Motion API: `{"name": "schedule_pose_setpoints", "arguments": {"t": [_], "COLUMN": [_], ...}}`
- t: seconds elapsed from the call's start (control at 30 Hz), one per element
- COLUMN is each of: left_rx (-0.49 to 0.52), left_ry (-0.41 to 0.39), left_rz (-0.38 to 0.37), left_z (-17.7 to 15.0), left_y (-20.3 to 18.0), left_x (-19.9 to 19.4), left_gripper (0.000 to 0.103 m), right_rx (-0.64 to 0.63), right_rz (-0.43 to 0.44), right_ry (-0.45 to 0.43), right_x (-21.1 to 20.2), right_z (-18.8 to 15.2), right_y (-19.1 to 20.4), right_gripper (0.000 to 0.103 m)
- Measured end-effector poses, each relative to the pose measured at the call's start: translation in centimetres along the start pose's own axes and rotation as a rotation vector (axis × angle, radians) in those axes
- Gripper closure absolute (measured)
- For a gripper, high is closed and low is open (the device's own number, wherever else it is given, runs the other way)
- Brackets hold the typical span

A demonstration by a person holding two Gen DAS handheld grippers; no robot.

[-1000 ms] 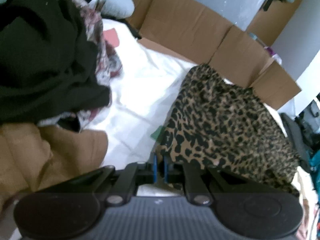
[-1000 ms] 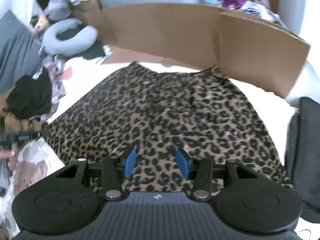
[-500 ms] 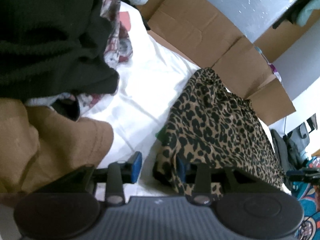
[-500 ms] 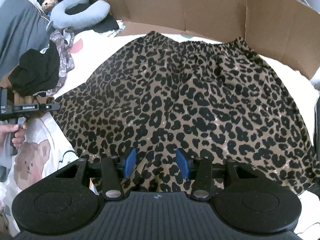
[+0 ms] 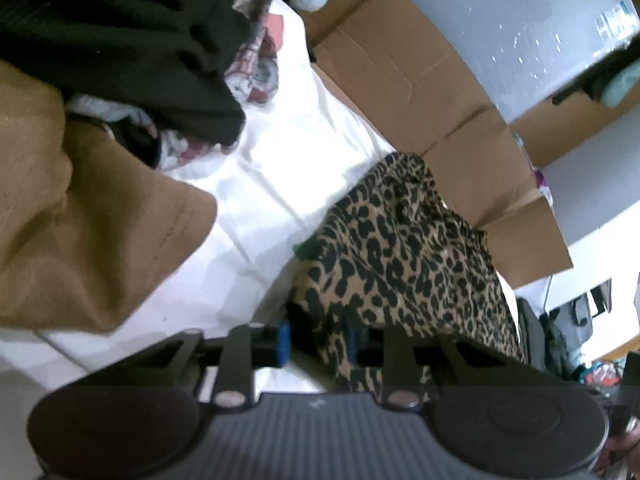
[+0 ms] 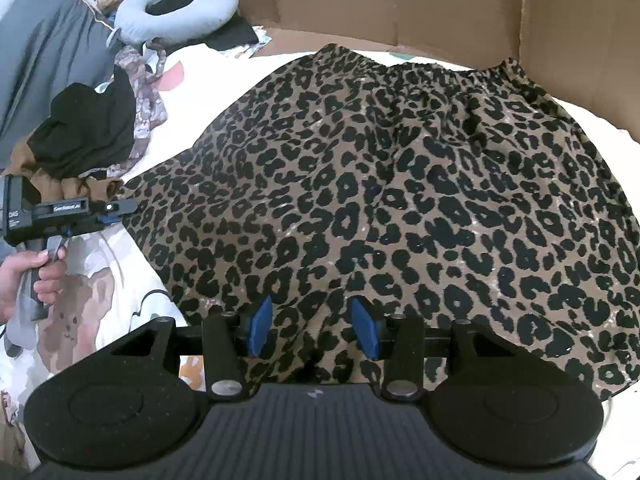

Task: Fold clothes
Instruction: 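Grasp the garment's side edge with the left tool and lift it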

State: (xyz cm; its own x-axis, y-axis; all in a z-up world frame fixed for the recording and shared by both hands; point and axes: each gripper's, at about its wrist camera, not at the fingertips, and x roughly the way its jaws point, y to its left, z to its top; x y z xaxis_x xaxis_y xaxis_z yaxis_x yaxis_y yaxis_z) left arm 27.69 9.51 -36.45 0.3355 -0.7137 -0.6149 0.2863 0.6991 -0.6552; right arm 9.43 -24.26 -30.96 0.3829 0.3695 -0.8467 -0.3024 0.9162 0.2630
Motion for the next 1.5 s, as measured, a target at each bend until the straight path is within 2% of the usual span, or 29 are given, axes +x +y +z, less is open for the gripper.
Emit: {"name": "schedule_pose_setpoints", "arguments": {"t": [0.07, 0.13, 0.37, 0.47, 0.6, 0.73, 1.03, 1.27, 1.5], "left_rx": [-0.004, -0.006, 0.045, 0.072, 0.067, 0.075, 0.084, 0.088, 0.089], "left_ry": [-0.015, -0.030, -0.041, -0.031, -0.014, 0.011, 0.073, 0.112, 0.135], "left_rz": [-0.010, -0.020, -0.022, 0.008, 0.002, -0.015, -0.042, -0.079, -0.118], "left_z": [0.2, 0.5, 1.4, 1.8, 2.4, 2.8, 3.0, 2.7, 2.2], "left_y": [-0.3, -0.8, -4.5, -6.6, -9.0, -11.0, -14.1, -16.3, -18.2], "left_x": [-0.2, -0.4, -1.4, -1.5, -1.2, -0.2, 2.5, 4.2, 5.4], "left_gripper": [0.096, 0.097, 0.098, 0.098, 0.098, 0.098, 0.098, 0.098, 0.098], "right_rx": [0.000, -0.009, -0.035, -0.045, -0.086, -0.128, -0.130, -0.145, -0.129], "right_rz": [0.018, 0.032, 0.075, 0.104, 0.135, 0.171, 0.226, 0.197, 0.130], "right_ry": [-0.006, -0.010, -0.033, -0.049, -0.072, -0.098, -0.168, -0.179, -0.202], "right_x": [0.1, 0.2, 0.7, 0.8, 1.0, 1.5, 3.5, 4.5, 5.6], "right_z": [0.1, 0.2, 0.9, 1.3, 1.7, 2.4, 3.8, 3.9, 4.4], "right_y": [0.2, 0.6, 2.0, 2.6, 4.0, 5.3, 7.2, 8.1, 8.5], "right_gripper": [0.051, 0.051, 0.051, 0.051, 0.051, 0.051, 0.051, 0.051, 0.051]}}
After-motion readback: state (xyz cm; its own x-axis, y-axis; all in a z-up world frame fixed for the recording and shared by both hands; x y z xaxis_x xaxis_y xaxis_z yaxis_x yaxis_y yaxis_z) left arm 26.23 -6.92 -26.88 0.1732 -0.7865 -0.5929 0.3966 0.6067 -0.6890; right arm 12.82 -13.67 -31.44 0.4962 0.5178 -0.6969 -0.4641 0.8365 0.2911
